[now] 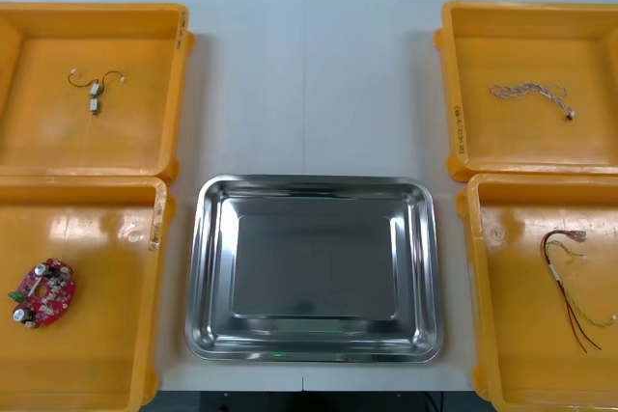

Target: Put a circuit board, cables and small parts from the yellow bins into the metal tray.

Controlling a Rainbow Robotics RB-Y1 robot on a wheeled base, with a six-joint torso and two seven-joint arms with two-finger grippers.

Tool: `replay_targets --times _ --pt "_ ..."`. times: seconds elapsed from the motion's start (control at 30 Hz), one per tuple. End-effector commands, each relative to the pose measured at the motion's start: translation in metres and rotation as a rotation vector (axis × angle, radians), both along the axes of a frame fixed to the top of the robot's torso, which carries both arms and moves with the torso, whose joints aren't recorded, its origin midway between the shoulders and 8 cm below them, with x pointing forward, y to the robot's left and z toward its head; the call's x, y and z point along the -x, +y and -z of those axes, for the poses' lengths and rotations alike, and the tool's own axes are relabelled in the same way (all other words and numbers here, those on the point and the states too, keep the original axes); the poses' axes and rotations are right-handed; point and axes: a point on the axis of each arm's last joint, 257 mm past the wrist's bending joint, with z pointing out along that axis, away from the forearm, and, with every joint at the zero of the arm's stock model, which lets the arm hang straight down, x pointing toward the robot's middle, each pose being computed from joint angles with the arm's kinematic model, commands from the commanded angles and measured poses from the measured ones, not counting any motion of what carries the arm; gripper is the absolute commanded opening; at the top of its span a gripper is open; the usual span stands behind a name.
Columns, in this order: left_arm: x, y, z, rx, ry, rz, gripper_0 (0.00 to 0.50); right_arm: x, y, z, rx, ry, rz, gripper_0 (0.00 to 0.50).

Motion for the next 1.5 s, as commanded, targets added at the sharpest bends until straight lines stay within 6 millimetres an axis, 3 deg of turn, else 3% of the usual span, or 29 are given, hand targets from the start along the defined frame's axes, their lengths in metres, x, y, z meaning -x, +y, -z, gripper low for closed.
replay_targets --times 0.03,1.5 --pt "0.0051 0.0045 -0.0028 -0.056 -0.018 0.074 0.5 0.0029 -0.0002 -0.0058 0.014 -0.024 -0.034 0.5" --pt "0.0051 0.0045 -0.0028 -0.056 -0.018 0.074 0.5 0.0029 -0.0002 -0.0058 0.014 -0.024 -0.034 0.5"
